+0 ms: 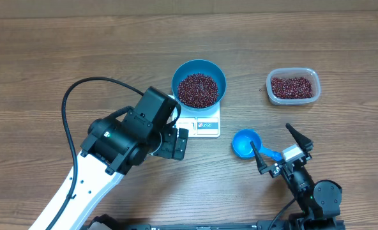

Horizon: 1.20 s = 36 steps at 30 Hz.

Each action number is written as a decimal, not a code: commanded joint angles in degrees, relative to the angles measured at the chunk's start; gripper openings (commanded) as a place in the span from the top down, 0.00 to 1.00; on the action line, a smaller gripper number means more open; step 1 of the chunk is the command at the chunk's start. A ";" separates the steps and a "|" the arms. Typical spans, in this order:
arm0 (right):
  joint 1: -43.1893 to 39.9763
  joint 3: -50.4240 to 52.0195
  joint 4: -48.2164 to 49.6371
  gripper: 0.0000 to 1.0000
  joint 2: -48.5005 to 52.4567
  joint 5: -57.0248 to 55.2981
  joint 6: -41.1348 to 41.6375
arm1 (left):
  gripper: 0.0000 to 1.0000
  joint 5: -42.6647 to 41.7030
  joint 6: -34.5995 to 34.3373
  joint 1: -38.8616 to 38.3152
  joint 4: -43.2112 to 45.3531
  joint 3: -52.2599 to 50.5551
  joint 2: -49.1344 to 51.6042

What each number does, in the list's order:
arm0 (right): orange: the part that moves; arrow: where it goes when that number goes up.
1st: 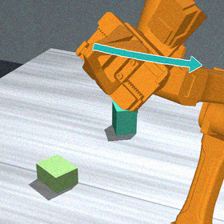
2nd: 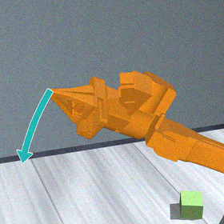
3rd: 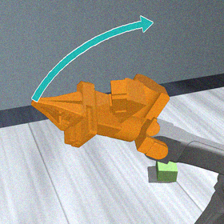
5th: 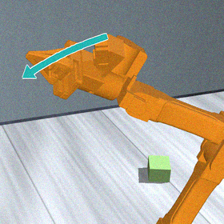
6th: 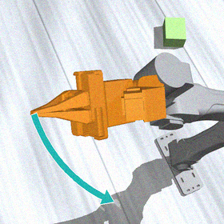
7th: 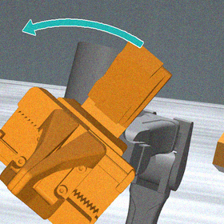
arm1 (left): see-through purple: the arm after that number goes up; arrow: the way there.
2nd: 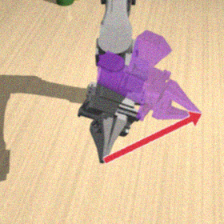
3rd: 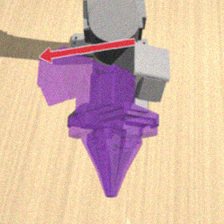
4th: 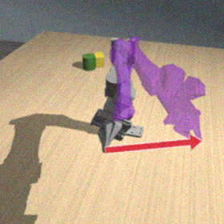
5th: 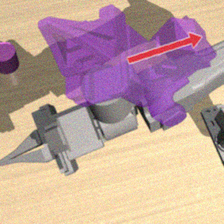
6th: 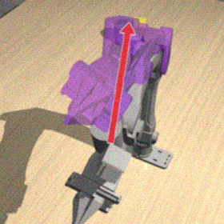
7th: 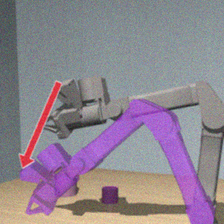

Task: Scoop item into bowl and weigh 150g on scale

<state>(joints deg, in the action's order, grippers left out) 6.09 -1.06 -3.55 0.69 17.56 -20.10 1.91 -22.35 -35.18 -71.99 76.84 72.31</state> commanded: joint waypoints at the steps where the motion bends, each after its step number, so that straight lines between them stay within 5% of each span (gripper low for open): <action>1: 0.33 0.59 0.24 0.00 -0.52 -0.83 0.59 | 0.01 -0.07 -0.39 -0.11 0.04 0.13 -0.33; 27: 0.33 0.59 0.24 0.00 -0.52 -0.83 0.59 | 0.01 0.02 -0.33 -0.11 -0.09 0.13 -0.66; 36: 0.33 0.59 0.24 0.00 -0.52 -0.83 0.59 | 0.00 4.83 0.48 -0.09 -0.98 0.02 -11.23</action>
<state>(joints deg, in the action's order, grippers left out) 6.11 -1.06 -3.55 0.69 17.56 -19.90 2.76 -22.31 -35.18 -74.11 76.77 67.83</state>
